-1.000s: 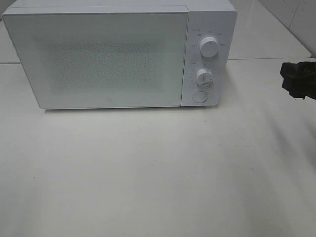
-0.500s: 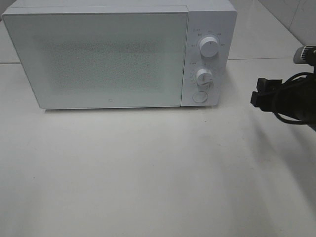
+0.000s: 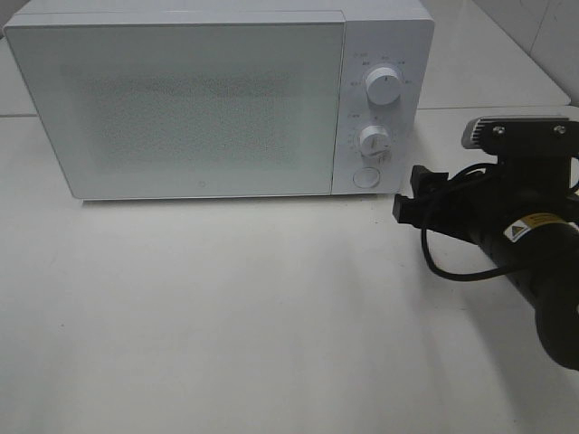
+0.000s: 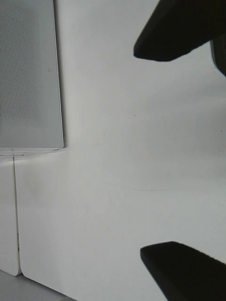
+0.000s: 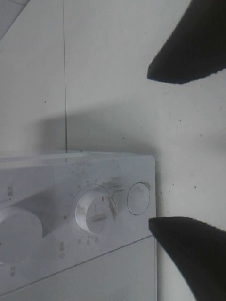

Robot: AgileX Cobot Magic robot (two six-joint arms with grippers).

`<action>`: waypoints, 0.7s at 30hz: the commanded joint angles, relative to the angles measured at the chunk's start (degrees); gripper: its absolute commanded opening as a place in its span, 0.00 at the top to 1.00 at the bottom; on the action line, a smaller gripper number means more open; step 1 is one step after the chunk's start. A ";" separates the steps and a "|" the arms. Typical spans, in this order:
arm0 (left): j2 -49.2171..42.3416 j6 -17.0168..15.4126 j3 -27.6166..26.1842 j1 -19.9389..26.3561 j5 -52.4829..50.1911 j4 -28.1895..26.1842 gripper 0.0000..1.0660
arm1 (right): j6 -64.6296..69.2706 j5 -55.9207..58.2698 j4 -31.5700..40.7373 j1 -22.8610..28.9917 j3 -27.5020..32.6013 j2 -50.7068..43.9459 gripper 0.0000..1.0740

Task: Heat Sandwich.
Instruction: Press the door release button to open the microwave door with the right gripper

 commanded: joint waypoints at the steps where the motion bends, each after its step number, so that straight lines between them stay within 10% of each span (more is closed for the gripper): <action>1: -1.32 -0.11 0.29 0.11 -0.57 -0.40 0.04 | -0.74 -1.03 1.78 2.46 -1.43 1.38 0.29; 21: -1.32 -0.11 0.29 0.11 -0.57 -0.40 0.04 | 6.82 0.34 6.30 7.22 -2.29 2.18 0.29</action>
